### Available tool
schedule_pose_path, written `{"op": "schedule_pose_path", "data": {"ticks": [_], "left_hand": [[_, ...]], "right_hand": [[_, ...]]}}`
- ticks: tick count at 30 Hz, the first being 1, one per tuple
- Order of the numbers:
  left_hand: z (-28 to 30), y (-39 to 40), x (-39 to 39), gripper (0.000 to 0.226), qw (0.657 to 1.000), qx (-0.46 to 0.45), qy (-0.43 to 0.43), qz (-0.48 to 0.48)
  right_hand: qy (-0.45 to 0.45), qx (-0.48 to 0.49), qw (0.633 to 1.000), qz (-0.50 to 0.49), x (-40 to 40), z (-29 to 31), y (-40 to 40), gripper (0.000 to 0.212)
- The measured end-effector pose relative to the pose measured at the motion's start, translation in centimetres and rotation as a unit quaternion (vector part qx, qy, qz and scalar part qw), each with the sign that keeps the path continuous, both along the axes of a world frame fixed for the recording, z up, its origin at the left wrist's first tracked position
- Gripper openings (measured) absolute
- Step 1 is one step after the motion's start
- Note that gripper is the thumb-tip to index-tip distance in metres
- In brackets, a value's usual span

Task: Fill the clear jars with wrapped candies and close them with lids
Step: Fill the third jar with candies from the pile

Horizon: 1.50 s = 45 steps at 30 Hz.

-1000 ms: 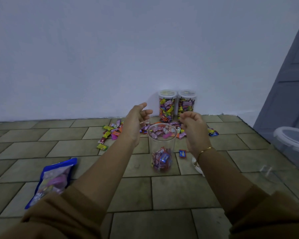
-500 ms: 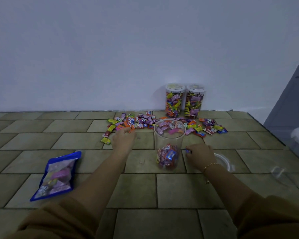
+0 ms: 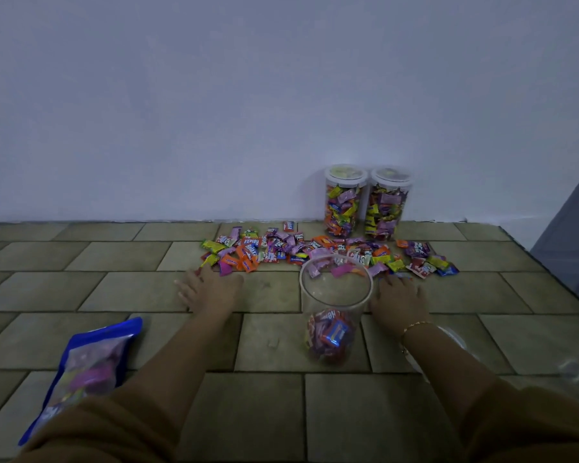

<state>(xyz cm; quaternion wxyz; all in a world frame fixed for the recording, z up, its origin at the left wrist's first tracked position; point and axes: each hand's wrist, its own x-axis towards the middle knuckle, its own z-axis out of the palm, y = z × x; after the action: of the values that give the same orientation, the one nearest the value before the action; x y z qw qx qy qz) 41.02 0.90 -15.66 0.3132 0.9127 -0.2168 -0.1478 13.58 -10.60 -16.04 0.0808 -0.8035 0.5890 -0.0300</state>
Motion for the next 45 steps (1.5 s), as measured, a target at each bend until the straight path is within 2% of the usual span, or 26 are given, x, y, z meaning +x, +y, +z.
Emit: {"op": "schedule_pose_path", "data": {"ticks": [2,6,9,13,16,20,25,27,30,32,38,41,45], "left_hand": [[-0.7,-0.7,0.9,0.084,1.0,0.012,-0.003,0.006],[-1.4,-2.4,1.4,0.088,1.0,0.016,-0.023,-0.01],[-1.6,-3.8,1.2,0.092,0.998,0.011,-0.046,-0.036],[-2.2,-4.9,0.8,0.092,0.991,0.019,-0.098,-0.091],[-2.5,-5.1,0.8,0.075,0.981,0.034,-0.136,-0.131],[-2.6,-4.7,0.4,0.052,0.975,-0.014,-0.161,-0.154],[-2.0,-3.2,-0.4,0.015,0.973,-0.095,-0.126,-0.17],[-2.0,-2.7,-0.6,0.009,0.97,-0.113,-0.122,-0.179],[-2.0,-2.1,-0.8,0.01,0.966,-0.142,-0.109,-0.185],[-1.9,-1.8,-0.8,0.011,0.965,-0.165,-0.098,-0.178],[-0.2,-1.0,-2.5,0.02,0.973,-0.199,-0.003,-0.116],[0.5,-1.0,-2.8,0.02,0.968,-0.232,0.046,-0.084],[2.5,-1.4,-3.0,0.019,0.935,-0.319,0.142,-0.064]], "right_hand": [[-0.018,-0.004,1.0,-0.015,0.0,0.0,-0.8,0.055],[-0.082,0.05,0.995,-0.033,0.3,-0.1,-2.4,0.076],[-0.087,0.088,0.992,-0.022,0.7,-0.1,-3.5,0.082],[-0.065,0.08,0.995,-0.003,1.4,-1.0,-5.1,0.065],[-0.07,0.041,0.996,0.032,2.0,-2.2,-5.8,0.051],[-0.122,0.004,0.992,0.028,2.3,-2.4,-5.6,0.033],[-0.125,-0.023,0.991,0.051,2.2,-2.4,-4.9,0.016],[-0.124,-0.007,0.991,0.051,2.2,-2.7,-4.9,0.014],[-0.151,0.007,0.987,0.05,2.1,-2.0,-4.6,0.015],[-0.2,0.022,0.979,0.043,1.8,-0.8,-3.8,0.018],[-0.322,0.0,0.947,-0.003,0.9,3.7,-1.0,0.019],[-0.392,-0.006,0.92,-0.007,0.5,6.3,0.5,0.014],[-0.508,-0.013,0.861,-0.013,0.3,9.3,2.1,0.008]]}}
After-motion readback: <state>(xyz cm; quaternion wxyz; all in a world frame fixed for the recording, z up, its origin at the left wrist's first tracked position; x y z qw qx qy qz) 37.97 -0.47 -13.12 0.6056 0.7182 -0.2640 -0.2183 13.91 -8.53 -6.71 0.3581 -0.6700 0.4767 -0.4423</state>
